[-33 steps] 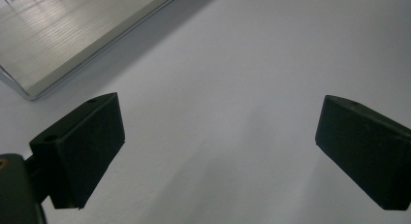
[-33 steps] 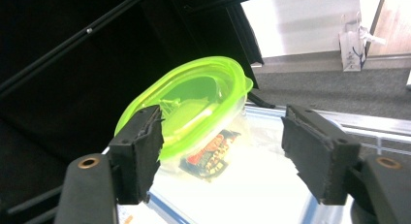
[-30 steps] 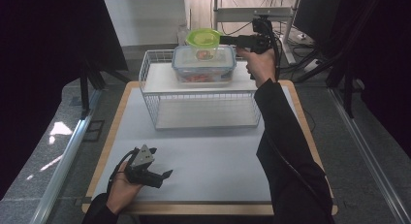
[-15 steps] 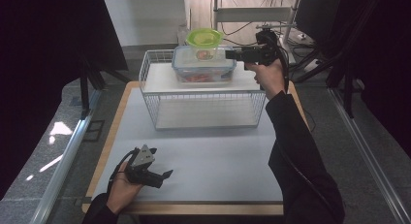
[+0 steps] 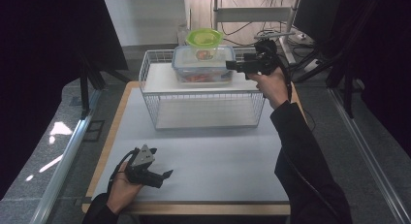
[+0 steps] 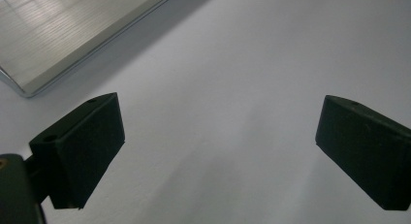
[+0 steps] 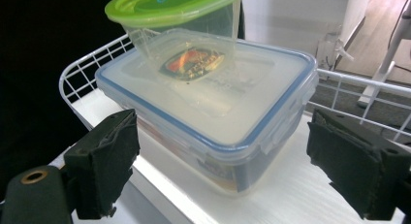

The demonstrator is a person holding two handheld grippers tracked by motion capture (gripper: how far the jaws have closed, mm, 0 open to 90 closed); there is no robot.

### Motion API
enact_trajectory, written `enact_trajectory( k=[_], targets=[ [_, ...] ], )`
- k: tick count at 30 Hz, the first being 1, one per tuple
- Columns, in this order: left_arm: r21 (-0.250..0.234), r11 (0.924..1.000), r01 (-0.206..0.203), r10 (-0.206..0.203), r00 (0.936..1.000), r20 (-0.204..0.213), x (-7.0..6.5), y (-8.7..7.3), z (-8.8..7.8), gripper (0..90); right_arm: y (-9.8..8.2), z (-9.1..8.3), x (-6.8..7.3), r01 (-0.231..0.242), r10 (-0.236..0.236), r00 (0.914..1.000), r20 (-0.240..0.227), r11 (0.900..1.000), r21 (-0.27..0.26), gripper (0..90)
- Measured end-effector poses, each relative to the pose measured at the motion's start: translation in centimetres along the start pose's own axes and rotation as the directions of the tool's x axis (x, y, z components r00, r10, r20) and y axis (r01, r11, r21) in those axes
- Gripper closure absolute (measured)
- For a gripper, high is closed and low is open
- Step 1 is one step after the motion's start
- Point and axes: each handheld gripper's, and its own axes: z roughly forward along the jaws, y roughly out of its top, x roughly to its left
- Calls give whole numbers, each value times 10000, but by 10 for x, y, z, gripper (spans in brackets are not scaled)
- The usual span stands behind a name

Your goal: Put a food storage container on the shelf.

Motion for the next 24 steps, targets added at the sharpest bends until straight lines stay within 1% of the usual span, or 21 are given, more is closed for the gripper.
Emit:
enact_trajectory(
  k=[4,5,9,19,24],
  targets=[
    [1,10000,-8,8,10000,4,0,0,0,36,-5,-2,2,76,-76,10000,-1,10000,24,106],
    [6,10000,-12,12,10000,10,0,0,0,36,-7,-3,3,169,-169,9999,3,9998,55,104],
    [-4,10000,-19,19,10000,9,0,0,0,36,-11,-5,4,198,-198,9998,4,9998,95,103],
    [26,10000,-25,25,10000,7,0,0,0,36,-27,-16,4,52,-51,10000,-82,10000,35,95],
    [18,10000,-29,29,10000,5,-1,0,1,36,-34,-20,6,102,-101,9999,-121,9999,81,93]
  ],
)
